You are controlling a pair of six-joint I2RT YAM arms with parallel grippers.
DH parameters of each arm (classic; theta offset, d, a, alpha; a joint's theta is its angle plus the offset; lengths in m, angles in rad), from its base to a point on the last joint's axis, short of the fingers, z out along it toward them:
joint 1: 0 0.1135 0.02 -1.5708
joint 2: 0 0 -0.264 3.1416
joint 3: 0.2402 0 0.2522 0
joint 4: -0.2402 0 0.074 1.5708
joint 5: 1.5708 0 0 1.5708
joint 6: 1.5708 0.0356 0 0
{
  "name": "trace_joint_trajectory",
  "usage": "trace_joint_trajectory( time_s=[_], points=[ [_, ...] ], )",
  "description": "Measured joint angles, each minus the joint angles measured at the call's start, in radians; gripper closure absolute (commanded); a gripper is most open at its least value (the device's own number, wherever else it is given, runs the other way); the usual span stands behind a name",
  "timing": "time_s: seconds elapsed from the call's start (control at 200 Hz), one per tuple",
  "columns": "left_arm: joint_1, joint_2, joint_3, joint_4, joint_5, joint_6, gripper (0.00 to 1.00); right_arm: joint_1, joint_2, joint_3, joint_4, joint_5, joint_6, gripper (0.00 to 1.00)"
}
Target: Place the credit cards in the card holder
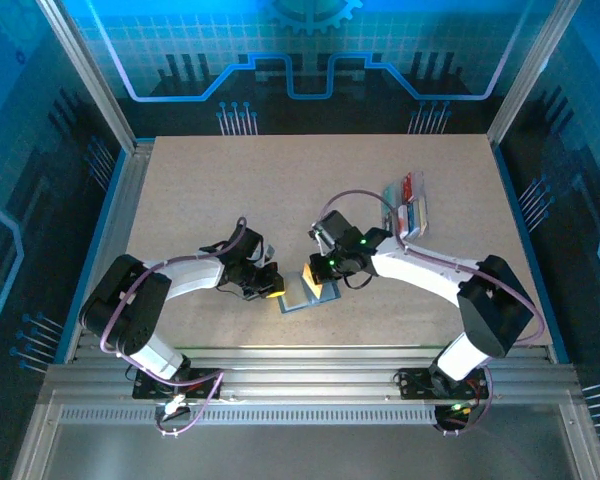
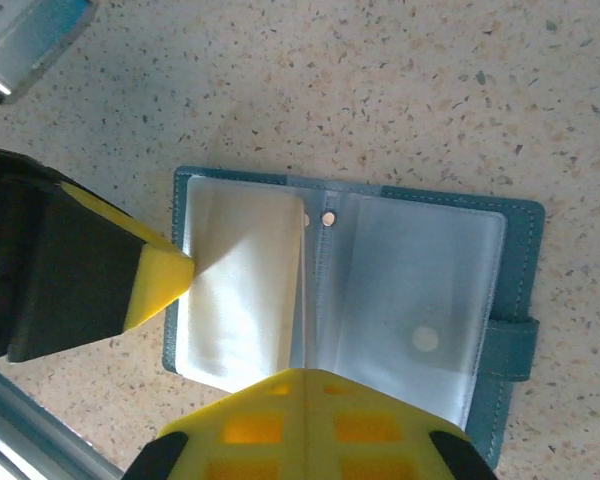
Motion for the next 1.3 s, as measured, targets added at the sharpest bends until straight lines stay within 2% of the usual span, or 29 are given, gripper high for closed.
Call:
trace_joint_trajectory(
  time_s=[0.375, 0.575, 0.78, 0.885, 0.98, 1.196, 1.301],
  points=[
    [0.0, 0.0, 0.0, 0.0, 0.0, 0.0, 0.98, 0.047, 0.034, -0.001, 0.0, 0.04, 0.033, 1.0],
    [0.0, 0.0, 0.0, 0.0, 0.0, 0.0, 0.98, 0.049, 0.049, -0.002, 0.001, 0.041, 0.038, 0.87],
    [0.0, 0.0, 0.0, 0.0, 0.0, 0.0, 0.98, 0.051, 0.091, -0.002, -0.001, 0.04, 0.038, 0.84],
    [0.0, 0.0, 0.0, 0.0, 0.0, 0.0, 0.98, 0.051, 0.108, 0.001, -0.002, 0.037, 0.037, 0.89],
    [0.0, 0.0, 0.0, 0.0, 0.0, 0.0, 0.98, 0.051, 0.111, 0.005, -0.004, 0.036, 0.038, 1.0],
    [0.0, 0.0, 0.0, 0.0, 0.0, 0.001, 0.98, 0.049, 0.103, 0.008, -0.008, 0.055, 0.03, 1.0],
    [0.0, 0.0, 0.0, -0.001, 0.0, 0.002, 0.98, 0.021, 0.06, -0.038, 0.047, 0.011, 0.031, 1.0]
  ],
)
